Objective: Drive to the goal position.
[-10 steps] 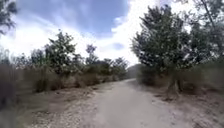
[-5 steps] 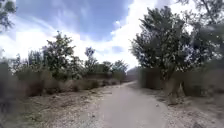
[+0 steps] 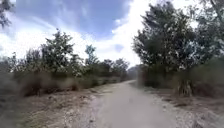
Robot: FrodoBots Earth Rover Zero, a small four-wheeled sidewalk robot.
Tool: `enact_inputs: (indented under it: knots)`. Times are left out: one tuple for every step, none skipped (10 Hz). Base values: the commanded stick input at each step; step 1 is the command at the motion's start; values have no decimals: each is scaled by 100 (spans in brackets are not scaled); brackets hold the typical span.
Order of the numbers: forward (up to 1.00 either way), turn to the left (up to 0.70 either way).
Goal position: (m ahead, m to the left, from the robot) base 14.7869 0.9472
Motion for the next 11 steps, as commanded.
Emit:
enact_inputs:
  knots:
    - [45,0]
    - [45,0]
    - [45,0]
    - [45,0]
    - [45,0]
    - [45,0]
    - [45,0]
    - [45,0]
    - [45,0]
    - [45,0]
    - [45,0]
